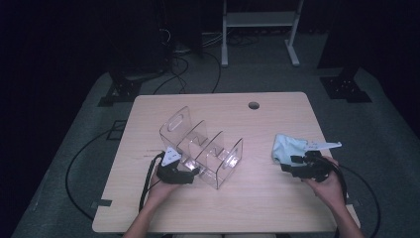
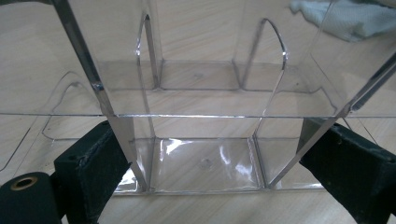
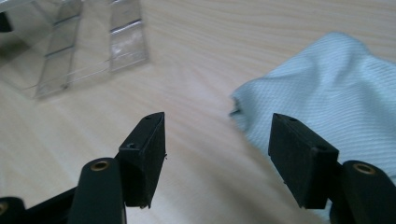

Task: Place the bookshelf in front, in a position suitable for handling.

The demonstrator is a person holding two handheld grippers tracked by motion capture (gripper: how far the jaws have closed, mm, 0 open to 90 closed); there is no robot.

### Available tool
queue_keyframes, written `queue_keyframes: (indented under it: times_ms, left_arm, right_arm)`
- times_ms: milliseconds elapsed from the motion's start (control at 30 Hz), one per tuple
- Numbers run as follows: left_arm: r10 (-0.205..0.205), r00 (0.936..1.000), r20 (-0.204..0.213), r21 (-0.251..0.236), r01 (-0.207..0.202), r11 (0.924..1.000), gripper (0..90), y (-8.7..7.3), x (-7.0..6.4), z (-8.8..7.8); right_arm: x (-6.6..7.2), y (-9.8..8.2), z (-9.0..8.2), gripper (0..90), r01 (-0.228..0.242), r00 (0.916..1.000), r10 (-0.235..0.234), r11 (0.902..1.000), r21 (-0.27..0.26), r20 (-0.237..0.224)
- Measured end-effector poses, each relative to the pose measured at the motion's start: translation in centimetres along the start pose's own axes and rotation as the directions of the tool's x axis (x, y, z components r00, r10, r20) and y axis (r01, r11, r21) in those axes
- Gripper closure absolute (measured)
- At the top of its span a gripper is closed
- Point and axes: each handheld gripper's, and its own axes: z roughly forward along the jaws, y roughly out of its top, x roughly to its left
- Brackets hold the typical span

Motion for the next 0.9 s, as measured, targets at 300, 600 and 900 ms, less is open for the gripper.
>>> queue_keyframes:
  times_ms: [300,600,900]
  left_arm:
    - [0.005,0.9999,0.012,0.002,-0.005,1.0,7.6,-0.1,-0.4,-0.3]
    - [0.003,0.9999,0.011,-0.005,-0.003,1.0,7.6,-0.2,-0.5,-0.3]
    - [0.0,1.0,0.004,-0.009,0.0,1.0,7.5,-0.2,-0.5,-0.3]
  right_arm:
    - [-2.8,1.9,1.9,35.9,-0.072,0.9911,0.072,0.9974,-0.003,0.112]
    - [-4.7,1.4,5.1,46.1,-0.131,0.9717,0.117,0.9899,0.055,0.205]
    - [-4.2,1.1,4.9,67.7,-0.078,0.9603,0.054,0.9938,0.079,0.274]
